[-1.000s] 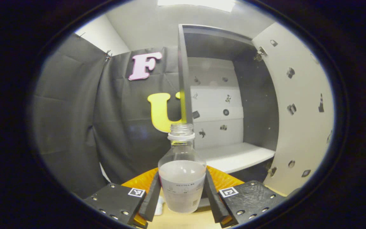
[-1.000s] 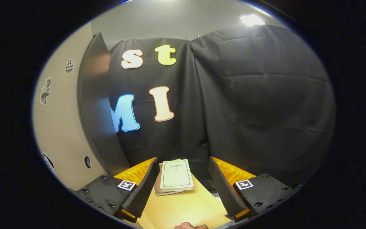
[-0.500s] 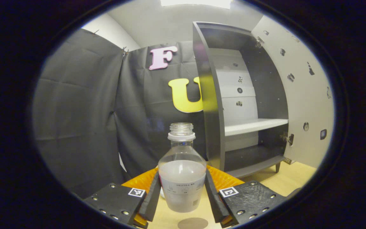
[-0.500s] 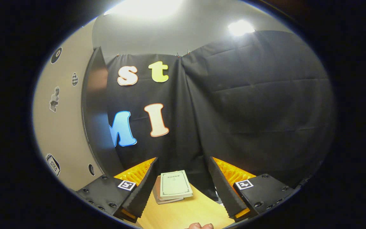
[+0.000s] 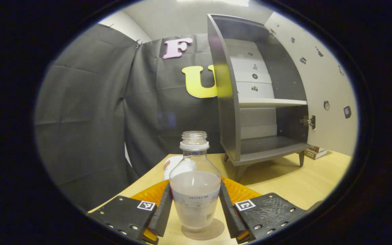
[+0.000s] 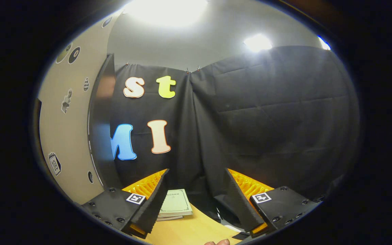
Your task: Open the cabinet door with the right hand, grasp the bottle in the cabinet with the left hand and place it on the coaster, then close the cabinet door with the right hand.
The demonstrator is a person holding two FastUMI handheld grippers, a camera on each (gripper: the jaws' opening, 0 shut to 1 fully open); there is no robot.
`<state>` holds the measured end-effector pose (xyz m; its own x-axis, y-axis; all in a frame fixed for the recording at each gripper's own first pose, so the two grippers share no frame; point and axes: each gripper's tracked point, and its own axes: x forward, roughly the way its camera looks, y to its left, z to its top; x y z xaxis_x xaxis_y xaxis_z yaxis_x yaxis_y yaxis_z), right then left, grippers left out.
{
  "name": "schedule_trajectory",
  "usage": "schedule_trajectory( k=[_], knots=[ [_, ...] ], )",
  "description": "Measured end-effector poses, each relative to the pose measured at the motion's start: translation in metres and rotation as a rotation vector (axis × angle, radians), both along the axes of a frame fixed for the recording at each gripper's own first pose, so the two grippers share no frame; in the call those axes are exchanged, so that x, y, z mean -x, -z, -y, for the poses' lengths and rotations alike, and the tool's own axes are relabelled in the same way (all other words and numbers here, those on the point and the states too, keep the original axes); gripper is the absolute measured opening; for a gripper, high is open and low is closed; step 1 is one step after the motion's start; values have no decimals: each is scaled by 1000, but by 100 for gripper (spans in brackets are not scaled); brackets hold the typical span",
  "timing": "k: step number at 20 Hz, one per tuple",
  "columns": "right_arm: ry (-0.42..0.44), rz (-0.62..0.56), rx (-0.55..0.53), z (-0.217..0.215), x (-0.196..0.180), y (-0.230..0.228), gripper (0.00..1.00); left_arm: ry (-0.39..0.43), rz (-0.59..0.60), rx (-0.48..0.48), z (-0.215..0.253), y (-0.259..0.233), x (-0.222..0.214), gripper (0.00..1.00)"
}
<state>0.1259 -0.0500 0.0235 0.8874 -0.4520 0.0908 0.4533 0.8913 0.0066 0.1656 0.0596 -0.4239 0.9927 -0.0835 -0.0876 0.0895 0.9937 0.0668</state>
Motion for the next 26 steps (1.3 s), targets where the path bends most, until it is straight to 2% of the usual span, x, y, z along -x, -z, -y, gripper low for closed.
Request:
schedule_trajectory(
  k=[3, 6, 10, 17, 18, 19, 21, 26],
  knots=[
    [2, -33, -17, -6, 2, 6, 98, -7, -4, 3, 1, 24, -1, 70],
    [-28, -74, -12, -15, 4, 12, 98, 23, -21, 25, 12, 48, 8, 68],
    [-10, -65, -44, -9, 8, 9, 98, 35, -61, 42, 17, 76, 8, 70],
    [14, -91, -156, -6, 23, 42, 98, 96, -116, 31, 18, 85, 7, 76],
    [9, -90, -164, -7, 26, 46, 98, 113, -130, 16, 21, 87, 5, 74],
    [5, -90, -173, -10, 28, 51, 98, 123, -125, -2, 21, 83, 0, 74],
    [5, -104, -186, -11, 36, 64, 98, 129, -98, -20, 15, 61, 0, 87],
    [11, -125, -145, -8, 49, 81, 98, 176, -41, -3, 8, -12, 7, 87]
  ],
)
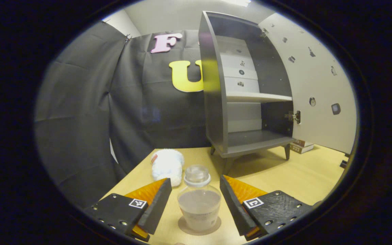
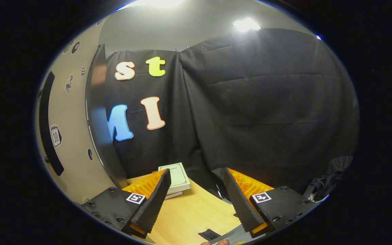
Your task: Open the cabinet door with the right hand, grasp the bottle in the cabinet with the left hand and place it on the coaster, then close the cabinet door with the right hand.
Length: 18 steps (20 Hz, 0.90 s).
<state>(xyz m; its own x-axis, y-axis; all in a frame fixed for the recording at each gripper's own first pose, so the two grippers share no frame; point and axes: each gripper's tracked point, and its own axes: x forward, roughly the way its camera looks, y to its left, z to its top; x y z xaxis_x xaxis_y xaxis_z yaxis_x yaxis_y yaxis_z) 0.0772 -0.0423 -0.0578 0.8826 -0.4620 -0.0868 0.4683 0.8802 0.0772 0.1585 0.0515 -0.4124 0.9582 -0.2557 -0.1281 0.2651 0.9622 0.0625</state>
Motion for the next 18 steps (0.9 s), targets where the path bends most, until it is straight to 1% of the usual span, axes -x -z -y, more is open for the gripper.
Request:
schedule_trajectory(
  k=[2, 4, 5, 6, 7, 10, 13, 16, 18],
  knots=[
    [-17, -9, 28, -3, -2, 10, 98, 6, 26, -30, 2, -36, 9, 86],
    [-43, -3, 1, -9, -10, 15, 98, -19, 47, -61, 0, -70, 18, 87],
    [-55, 11, -15, -10, -14, 16, 93, -28, 56, -58, 1, -86, 24, 87],
    [-65, 25, -23, -9, -19, 15, 93, -35, 58, -49, 5, -102, 31, 86],
    [-73, 31, -25, -6, -24, 18, 98, -50, 57, -39, 9, -116, 39, 86],
    [-91, 5, -31, 4, -34, 32, 98, -121, 50, -48, 15, -163, 53, 85],
    [-108, 10, -20, 13, -38, 32, 98, -169, 66, -61, 30, -219, 69, 85],
    [-167, -29, 2, 12, -45, 35, 98, -185, 99, -50, 54, -270, 86, 87],
    [-214, -37, 25, 8, -46, 27, 98, -213, 68, -46, 64, -278, 91, 85]
  ],
)
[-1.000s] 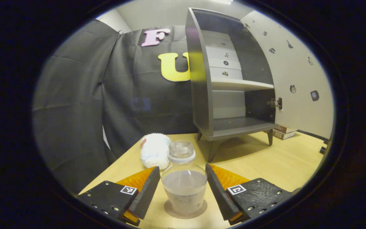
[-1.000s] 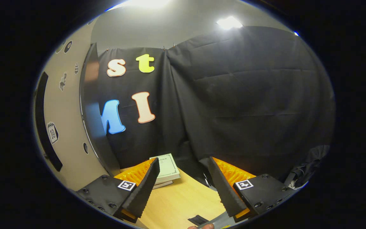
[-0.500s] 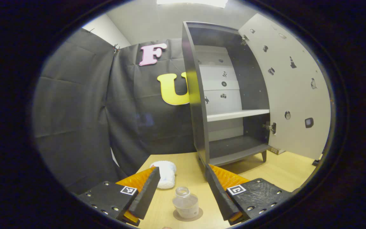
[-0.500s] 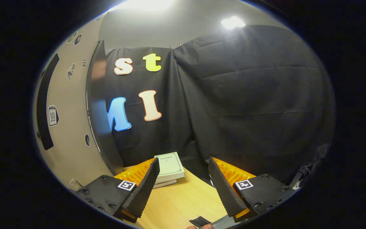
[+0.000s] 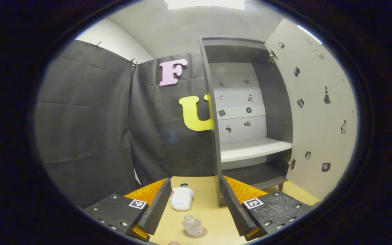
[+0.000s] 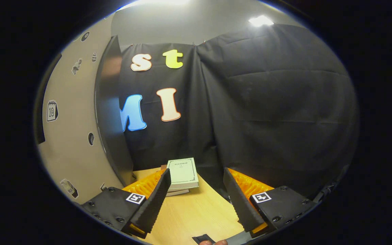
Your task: Open the cabinet door with the right hand, grasp the bottle in the cabinet with the left hand and place it on the coaster, then close the cabinet door with the right hand.
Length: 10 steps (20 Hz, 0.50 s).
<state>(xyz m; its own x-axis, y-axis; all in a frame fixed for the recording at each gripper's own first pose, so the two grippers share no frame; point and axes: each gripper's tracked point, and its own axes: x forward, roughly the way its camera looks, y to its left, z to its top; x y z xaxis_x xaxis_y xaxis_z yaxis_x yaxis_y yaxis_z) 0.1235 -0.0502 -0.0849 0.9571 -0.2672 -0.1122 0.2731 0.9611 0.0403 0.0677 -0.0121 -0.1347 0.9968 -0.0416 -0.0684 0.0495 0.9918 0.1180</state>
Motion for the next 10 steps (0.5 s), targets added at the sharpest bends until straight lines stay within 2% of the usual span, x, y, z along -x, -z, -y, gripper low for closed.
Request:
schedule_trajectory(
  k=[3, 5, 7, 8, 9, 10],
  knots=[
    [-68, 16, 7, -9, -4, -19, 98, -28, -27, 52, 28, -17, 5, 86],
    [-101, -12, 27, -14, -11, -25, 98, -46, -35, 72, 44, -30, 11, 86],
    [-167, -36, -6, -31, -15, -33, 98, -72, -52, 98, 59, -36, 18, 86],
    [-193, -32, -24, -37, -16, -41, 93, -99, -46, 108, 62, -41, 22, 86],
    [-213, -26, -33, -40, -17, -50, 98, -131, -26, 113, 61, -50, 27, 86],
    [-237, -13, -29, -43, -17, -60, 93, -151, -5, 122, 59, -59, 34, 86]
  ],
)
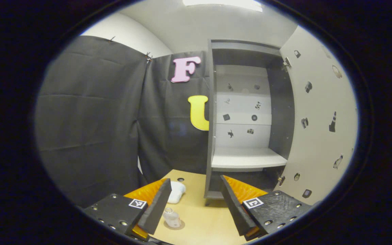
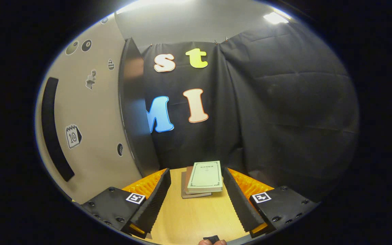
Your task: Open the cabinet door with the right hand, grasp the bottle in the cabinet with the left hand and place it on the coaster, then close the cabinet door with the right hand.
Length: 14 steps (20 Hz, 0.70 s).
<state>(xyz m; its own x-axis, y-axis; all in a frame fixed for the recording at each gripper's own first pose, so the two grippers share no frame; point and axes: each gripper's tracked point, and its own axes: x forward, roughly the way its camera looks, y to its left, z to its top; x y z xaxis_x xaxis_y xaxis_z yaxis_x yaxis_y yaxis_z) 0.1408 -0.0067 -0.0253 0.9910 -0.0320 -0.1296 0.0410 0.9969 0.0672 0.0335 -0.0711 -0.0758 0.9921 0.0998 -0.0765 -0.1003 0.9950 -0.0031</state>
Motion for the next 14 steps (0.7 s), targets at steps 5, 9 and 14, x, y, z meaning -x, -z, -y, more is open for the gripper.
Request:
schedule_trajectory(
  k=[5, 9, 14],
  knots=[
    [-113, -25, 7, -31, 2, -15, 98, -49, -72, 87, 5, 8, 31, 86],
    [-205, -26, -52, -49, 12, -34, 98, -122, -101, 78, -8, 7, 61, 87],
    [-295, 24, -110, -78, 23, -72, 98, -169, -40, 75, -26, -8, 76, 86]
  ],
)
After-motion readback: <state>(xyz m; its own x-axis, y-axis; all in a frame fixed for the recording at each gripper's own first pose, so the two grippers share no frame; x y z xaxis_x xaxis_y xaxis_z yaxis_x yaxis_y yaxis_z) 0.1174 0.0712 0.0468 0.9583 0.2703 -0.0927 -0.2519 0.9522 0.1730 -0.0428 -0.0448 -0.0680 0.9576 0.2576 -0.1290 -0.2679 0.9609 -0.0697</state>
